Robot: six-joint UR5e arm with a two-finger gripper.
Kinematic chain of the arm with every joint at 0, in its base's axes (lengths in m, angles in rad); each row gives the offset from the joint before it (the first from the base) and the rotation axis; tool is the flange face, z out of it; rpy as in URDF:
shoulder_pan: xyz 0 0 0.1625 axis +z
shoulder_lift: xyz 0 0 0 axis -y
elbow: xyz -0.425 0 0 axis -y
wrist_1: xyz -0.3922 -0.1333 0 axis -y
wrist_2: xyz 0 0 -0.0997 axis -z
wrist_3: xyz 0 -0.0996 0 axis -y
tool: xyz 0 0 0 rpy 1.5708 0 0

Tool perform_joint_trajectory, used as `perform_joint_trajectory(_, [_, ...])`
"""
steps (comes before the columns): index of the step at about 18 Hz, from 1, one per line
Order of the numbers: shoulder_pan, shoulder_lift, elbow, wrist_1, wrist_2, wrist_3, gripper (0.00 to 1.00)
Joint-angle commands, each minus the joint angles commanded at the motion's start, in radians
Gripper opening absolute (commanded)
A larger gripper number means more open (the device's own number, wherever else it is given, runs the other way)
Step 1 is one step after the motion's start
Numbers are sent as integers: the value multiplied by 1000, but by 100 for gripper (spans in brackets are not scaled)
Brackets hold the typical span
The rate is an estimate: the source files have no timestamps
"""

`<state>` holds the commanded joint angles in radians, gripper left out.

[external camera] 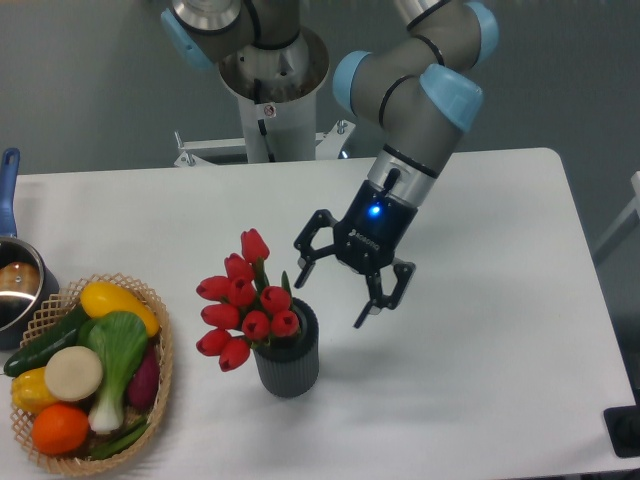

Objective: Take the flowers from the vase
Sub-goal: 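Move the open gripper toward the red tulips in the black vase, then lower the gripper around the tulip stems and close it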

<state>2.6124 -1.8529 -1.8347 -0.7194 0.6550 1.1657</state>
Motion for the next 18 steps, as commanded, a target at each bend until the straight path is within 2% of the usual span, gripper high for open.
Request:
perform_joint_trajectory(8, [-38, -26, -5, 0, -66, 48, 99])
perform_joint_trajectory(9, [-38, -26, -6, -3, -66, 48, 81])
perform_joint_trajectory(11, [-38, -26, -6, -3, -64, 52, 37])
perform_joint_trajectory(13, [-38, -25, -8, -3, -60, 63, 7])
perform_joint_trajectory(14, [-38, -25, -11, -5, -54, 66, 0])
perform_joint_trajectory(18, [-40, -11, -15, -9, -45, 63, 0])
